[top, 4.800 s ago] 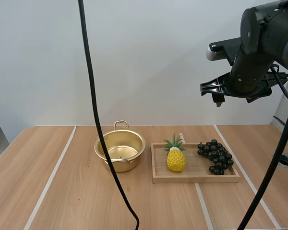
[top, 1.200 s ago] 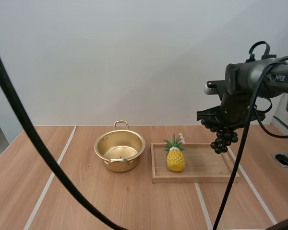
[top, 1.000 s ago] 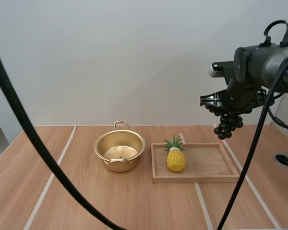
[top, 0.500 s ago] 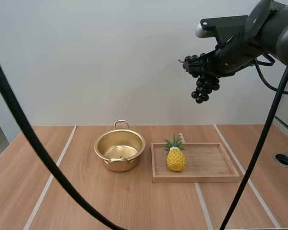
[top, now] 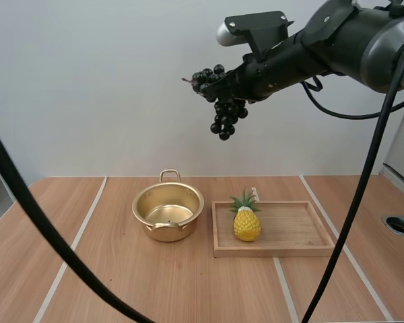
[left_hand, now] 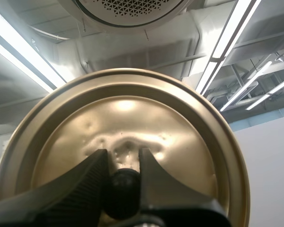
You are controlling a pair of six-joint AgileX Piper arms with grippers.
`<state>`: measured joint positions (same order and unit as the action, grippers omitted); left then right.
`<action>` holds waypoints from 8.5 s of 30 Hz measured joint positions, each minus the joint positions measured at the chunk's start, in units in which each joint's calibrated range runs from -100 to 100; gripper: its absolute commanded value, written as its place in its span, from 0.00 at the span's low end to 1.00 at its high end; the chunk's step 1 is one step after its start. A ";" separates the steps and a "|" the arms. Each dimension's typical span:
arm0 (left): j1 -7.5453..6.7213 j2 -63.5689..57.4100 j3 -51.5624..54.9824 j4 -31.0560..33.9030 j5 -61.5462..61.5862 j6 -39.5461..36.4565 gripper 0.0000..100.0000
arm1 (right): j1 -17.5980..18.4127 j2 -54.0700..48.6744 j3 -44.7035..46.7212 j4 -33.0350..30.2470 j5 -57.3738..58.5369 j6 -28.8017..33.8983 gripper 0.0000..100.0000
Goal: Open the pot, put the grape inside, and close it
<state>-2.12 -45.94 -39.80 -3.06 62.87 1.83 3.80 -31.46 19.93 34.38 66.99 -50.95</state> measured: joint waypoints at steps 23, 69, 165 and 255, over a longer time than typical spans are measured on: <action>0.00 -4.49 -0.10 1.30 2.58 0.09 0.00 | 9.58 14.24 -0.51 -2.28 4.24 -0.81 0.00; 0.00 -4.49 -0.10 1.30 4.60 0.18 0.00 | 13.29 42.29 -0.65 -19.86 -12.42 3.95 0.00; 0.00 -4.25 -0.10 3.06 6.92 3.50 0.00 | 2.54 4.73 -1.93 -27.48 -37.04 20.32 1.00; 0.00 19.87 79.65 -9.21 -6.86 6.21 0.00 | -6.91 -15.45 -13.24 -32.22 -3.13 32.19 0.00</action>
<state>-2.12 -26.06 39.86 -12.27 56.01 8.05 -3.12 -46.91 6.69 2.16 63.86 -18.77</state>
